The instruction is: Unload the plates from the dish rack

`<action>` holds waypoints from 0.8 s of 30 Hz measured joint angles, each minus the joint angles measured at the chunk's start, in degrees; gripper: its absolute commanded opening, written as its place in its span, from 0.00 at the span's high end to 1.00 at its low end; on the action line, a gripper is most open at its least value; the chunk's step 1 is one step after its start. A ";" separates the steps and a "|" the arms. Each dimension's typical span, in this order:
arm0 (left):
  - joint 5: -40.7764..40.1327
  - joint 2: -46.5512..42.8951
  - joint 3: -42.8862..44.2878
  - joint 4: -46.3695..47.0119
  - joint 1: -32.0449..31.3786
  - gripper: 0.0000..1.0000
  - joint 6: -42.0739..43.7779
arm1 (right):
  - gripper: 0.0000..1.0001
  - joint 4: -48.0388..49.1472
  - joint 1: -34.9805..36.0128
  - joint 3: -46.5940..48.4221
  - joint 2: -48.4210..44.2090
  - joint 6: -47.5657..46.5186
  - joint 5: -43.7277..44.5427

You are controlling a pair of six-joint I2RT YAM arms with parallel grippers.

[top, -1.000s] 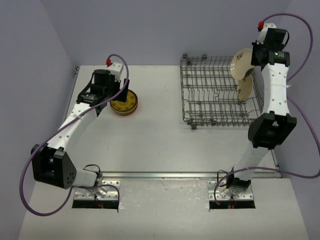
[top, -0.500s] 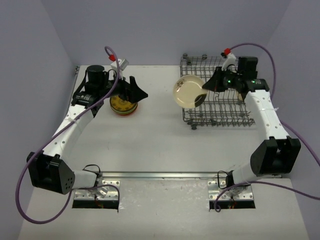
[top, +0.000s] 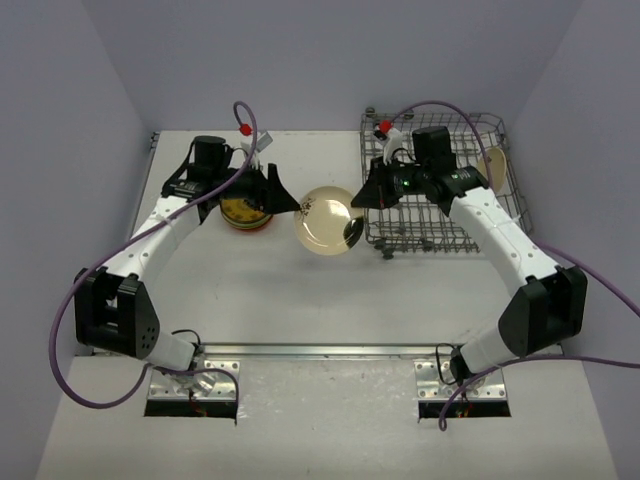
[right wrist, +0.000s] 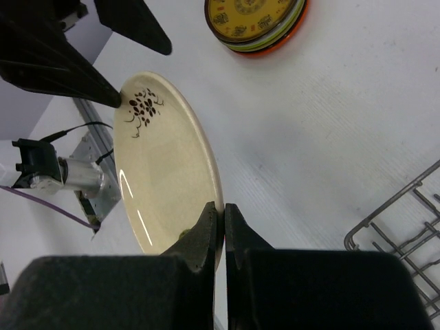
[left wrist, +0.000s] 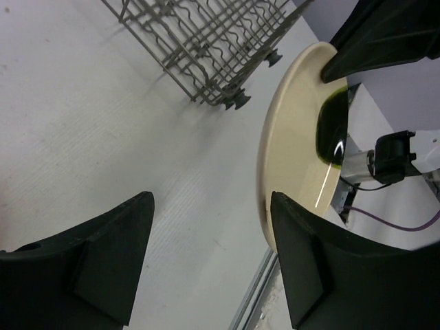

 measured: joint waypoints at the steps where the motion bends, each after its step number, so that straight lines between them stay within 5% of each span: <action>1: 0.25 0.71 0.00 -0.98 -0.10 0.38 0.83 | 1.00 -0.01 0.39 0.54 0.18 -0.11 0.11; 10: 1.52 2.10 0.00 -6.41 -0.52 0.61 6.79 | 1.00 -1.32 4.14 4.05 4.17 -1.71 0.88; 13: 1.74 2.10 0.00 -6.73 -0.62 0.80 7.63 | 1.00 -1.73 4.17 4.99 4.78 -1.97 1.23; 16: 2.12 2.10 0.00 -6.74 -0.66 1.00 8.22 | 0.75 -2.28 4.20 6.42 5.33 -2.39 2.20; 21: -0.93 2.67 0.00 -7.29 -0.26 1.00 8.16 | 0.12 -4.44 4.39 10.56 8.11 -2.63 6.34; 24: -2.09 4.49 0.87 -7.98 2.83 1.00 6.75 | 0.05 -5.19 4.03 10.67 8.16 -2.83 10.28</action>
